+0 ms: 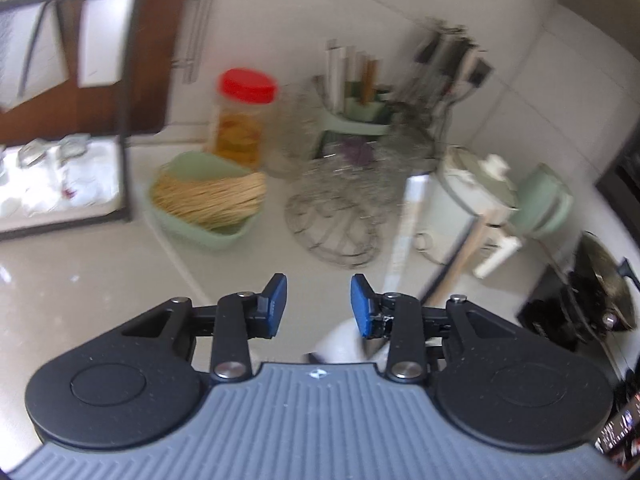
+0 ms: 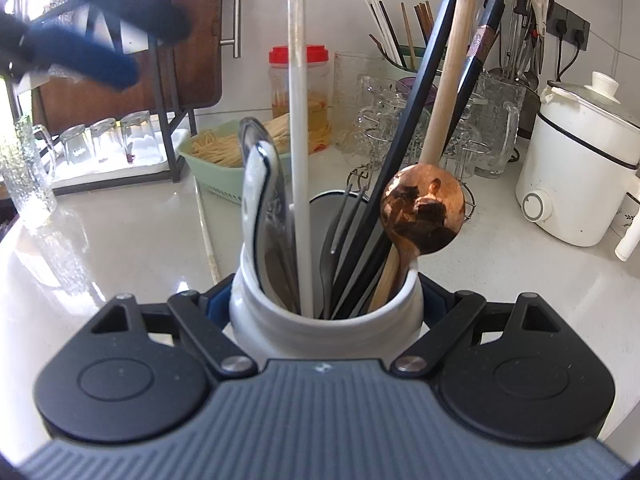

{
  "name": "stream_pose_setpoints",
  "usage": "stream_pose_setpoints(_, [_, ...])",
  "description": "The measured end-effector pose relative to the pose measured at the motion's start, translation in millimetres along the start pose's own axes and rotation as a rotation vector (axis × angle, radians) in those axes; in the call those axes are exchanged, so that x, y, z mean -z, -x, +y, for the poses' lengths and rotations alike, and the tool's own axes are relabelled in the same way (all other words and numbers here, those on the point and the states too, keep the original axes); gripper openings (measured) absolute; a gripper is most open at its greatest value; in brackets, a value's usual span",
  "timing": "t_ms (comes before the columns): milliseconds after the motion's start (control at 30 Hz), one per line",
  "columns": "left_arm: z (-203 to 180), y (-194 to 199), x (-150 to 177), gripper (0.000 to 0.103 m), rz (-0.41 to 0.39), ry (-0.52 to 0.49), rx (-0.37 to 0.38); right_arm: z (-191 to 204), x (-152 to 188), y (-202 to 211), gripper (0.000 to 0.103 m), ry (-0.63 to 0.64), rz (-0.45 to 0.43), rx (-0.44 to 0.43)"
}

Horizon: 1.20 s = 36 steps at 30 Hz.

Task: Organize utensils
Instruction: 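Open the left gripper to release the copper spoon, then move the left gripper down over the long white chopstick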

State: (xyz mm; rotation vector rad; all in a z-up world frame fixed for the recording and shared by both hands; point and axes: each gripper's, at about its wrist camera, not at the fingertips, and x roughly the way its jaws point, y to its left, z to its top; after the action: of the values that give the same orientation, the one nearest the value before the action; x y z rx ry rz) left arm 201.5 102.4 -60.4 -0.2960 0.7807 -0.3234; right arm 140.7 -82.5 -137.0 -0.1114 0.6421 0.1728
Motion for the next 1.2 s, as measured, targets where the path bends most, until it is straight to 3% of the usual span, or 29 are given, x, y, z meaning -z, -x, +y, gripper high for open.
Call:
stream_pose_setpoints(300, [47.8, -47.7, 20.3, 0.04, 0.101, 0.112, -0.109, -12.4, -2.5, 0.4, 0.091, -0.001, 0.028, 0.014])
stream_pose_setpoints(467, [51.6, -77.0, 35.3, 0.04, 0.134, 0.135, -0.146, -25.2, -2.8, 3.4, 0.09, 0.009, 0.052, -0.005])
stream_pose_setpoints(733, [42.1, -120.6, 49.3, 0.04, 0.161, 0.208, -0.263, -36.9, -1.6, 6.0, 0.09, 0.046, 0.059, -0.062])
stream_pose_setpoints(1200, [18.7, -151.4, 57.8, 0.036, 0.191, 0.06, -0.47, -41.6, -0.5, 4.6, 0.091, 0.085, 0.032, -0.114])
